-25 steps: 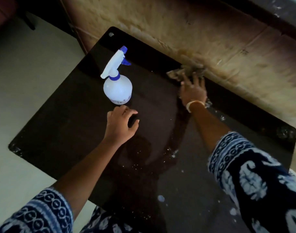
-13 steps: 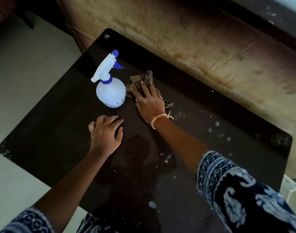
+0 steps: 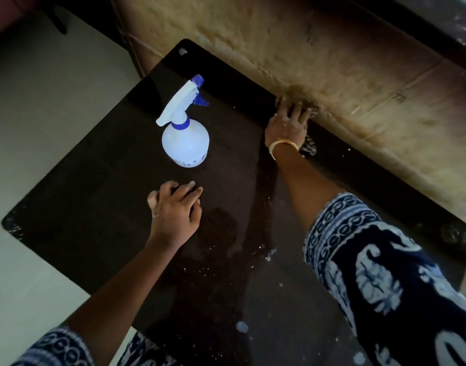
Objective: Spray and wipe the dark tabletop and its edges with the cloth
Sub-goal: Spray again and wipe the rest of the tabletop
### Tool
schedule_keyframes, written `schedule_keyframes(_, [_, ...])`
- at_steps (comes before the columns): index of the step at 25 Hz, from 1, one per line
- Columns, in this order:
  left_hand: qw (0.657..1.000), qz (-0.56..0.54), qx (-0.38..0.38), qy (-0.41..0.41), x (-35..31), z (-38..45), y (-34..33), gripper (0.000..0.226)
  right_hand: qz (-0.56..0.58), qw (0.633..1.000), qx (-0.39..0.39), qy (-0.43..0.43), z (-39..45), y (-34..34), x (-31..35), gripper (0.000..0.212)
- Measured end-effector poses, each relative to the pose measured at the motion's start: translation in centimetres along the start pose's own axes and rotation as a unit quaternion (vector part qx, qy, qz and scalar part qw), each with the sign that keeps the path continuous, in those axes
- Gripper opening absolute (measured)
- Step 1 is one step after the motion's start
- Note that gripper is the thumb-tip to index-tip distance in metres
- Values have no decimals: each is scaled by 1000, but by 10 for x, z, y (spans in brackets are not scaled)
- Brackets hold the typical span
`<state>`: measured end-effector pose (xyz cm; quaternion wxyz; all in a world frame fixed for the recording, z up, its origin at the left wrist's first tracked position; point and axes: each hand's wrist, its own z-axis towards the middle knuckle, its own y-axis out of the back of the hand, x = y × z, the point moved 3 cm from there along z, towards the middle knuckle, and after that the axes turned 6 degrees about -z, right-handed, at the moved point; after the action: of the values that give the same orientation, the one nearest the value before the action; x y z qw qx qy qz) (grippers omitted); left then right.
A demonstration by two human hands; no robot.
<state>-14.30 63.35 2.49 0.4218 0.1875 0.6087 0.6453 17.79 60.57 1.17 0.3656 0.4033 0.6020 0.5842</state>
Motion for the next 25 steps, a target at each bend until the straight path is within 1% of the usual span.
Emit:
schedule_keyframes(2, [1000,2,-10,-5,2,-1,-1,28,3,995,23,97,11,3,34,60])
schedule_keyframes(5, [1000,-3,-24,3,2,2,-3,26,-22,966,75,246,39,-6,67,61])
schedule_keyframes(7, [1000,-7,-29,5,4,6,-4,24,-45,940,74,330,39,-3,74,59])
schedule_keyframes(9, [1000,-5,-25,2,5,6,-3,24,-28,915,69,397,17,6,70,56])
schedule_keyframes(11, [1000,-2,-11,-2,6,7,-1,25,1,894,59,445,-14,14,59,59])
schedule_keyframes(13, [1000,-3,8,-11,6,6,3,28,20,883,57,466,-38,16,49,60])
schedule_keyframes(15, [1000,-7,22,-8,7,-5,11,31,16,879,61,472,-58,11,40,60])
schedule_keyframes(18, [999,-23,23,30,10,-33,22,30,17,878,56,474,-92,7,31,60])
schedule_keyframes(20, [998,-28,27,52,13,-57,25,29,23,884,42,465,-113,5,24,59])
schedule_keyframes(22, [997,-32,30,70,17,-78,26,27,27,899,37,436,-130,5,22,58])
schedule_keyframes(25, [994,-38,22,98,28,-110,32,28,9,908,28,418,-165,2,22,56])
